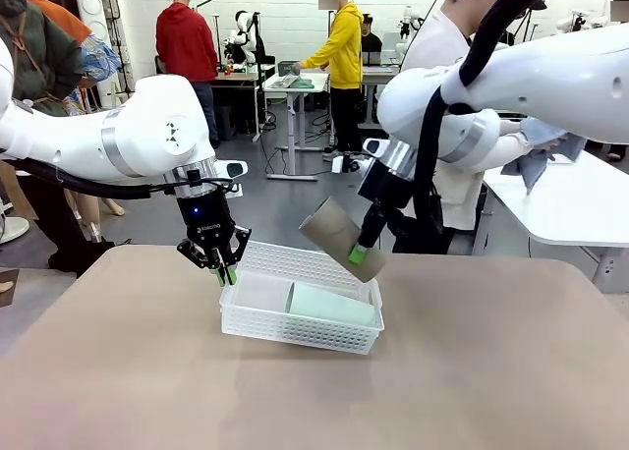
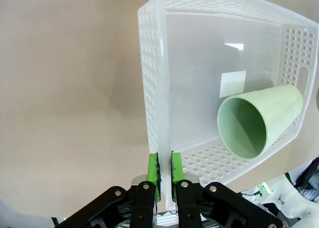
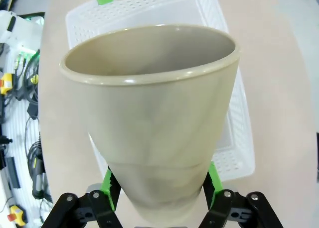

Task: Clean and organize the cups into the basket.
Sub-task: Pick up the Reusable plastic cup from the right side of the table and stack it inside the Organizing basket in the center of the table.

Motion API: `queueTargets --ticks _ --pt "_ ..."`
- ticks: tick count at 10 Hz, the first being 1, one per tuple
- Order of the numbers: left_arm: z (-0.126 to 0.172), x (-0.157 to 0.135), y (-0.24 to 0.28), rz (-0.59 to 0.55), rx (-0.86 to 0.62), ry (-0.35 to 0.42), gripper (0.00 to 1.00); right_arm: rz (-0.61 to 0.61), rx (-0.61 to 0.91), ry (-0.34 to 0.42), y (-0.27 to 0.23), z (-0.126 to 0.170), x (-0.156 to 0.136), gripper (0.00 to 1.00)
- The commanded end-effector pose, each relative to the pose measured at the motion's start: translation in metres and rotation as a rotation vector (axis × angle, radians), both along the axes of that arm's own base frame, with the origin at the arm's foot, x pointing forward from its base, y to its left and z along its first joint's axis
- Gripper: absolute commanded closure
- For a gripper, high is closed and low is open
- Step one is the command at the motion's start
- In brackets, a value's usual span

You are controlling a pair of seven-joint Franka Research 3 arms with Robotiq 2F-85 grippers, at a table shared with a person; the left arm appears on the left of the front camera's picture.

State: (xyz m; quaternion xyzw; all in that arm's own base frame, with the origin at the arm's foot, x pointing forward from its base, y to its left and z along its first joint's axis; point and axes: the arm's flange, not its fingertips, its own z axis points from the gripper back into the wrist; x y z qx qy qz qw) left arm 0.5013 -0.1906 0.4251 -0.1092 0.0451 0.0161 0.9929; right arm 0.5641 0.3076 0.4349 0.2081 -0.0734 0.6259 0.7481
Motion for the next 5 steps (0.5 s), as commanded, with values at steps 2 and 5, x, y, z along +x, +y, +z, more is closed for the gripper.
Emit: queueTargets --ticks 2,5 --pt "0.001 -0.001 -0.001 0.005 0.000 -0.010 1.00 0.082 -0.004 -0.039 0.014 -0.014 0.020 0.20" --pt "0.001 -0.001 -0.001 0.005 0.000 -0.010 1.00 0.199 -0.040 -0.097 0.022 -0.045 0.024 0.20"
